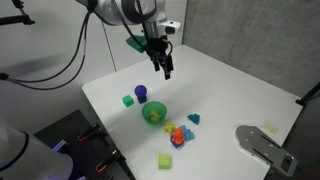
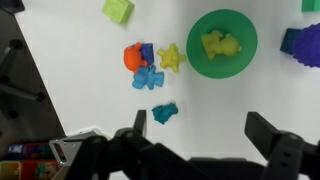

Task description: Remove the light blue toy from the green bowl and put it on the worktop

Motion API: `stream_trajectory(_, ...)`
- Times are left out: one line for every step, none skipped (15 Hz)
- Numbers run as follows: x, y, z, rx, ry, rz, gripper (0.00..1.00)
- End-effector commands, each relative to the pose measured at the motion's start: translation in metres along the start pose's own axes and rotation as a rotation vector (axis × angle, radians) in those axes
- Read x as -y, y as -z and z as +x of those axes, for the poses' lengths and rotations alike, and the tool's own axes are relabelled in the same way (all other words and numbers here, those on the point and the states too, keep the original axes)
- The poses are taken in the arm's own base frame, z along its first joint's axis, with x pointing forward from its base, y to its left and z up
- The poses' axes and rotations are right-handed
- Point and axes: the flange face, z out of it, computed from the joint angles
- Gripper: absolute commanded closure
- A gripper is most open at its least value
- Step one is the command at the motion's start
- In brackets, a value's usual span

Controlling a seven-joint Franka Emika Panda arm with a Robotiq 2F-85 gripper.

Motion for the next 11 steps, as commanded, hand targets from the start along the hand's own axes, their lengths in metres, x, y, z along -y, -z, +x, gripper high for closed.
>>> stream_trajectory(-0.017,0.047,-0.038,0.043,0.066,0.088,0.00)
stream_trajectory(-0.021,0.060,-0.044,0.050,0.086,0.125,0.00)
stream_trajectory(-0.025,0.072,-0.050,0.050,0.108,0.166,0.00)
stream_trajectory(-0.030,0.084,-0.054,0.056,0.116,0.194,0.00)
stream_trajectory(-0.035,0.092,-0.057,0.057,0.120,0.210,0.00)
stream_trajectory(-0.039,0.099,-0.061,0.060,0.131,0.222,0.00)
stream_trajectory(-0.043,0.104,-0.064,0.059,0.137,0.225,0.00)
stream_trajectory(-0.046,0.108,-0.067,0.060,0.144,0.231,0.00)
stream_trajectory(-0.048,0.109,-0.069,0.055,0.148,0.212,0.00)
stream_trajectory(-0.043,0.105,-0.061,0.055,0.125,0.213,0.00)
stream_trajectory(-0.045,0.107,-0.063,0.053,0.127,0.213,0.00)
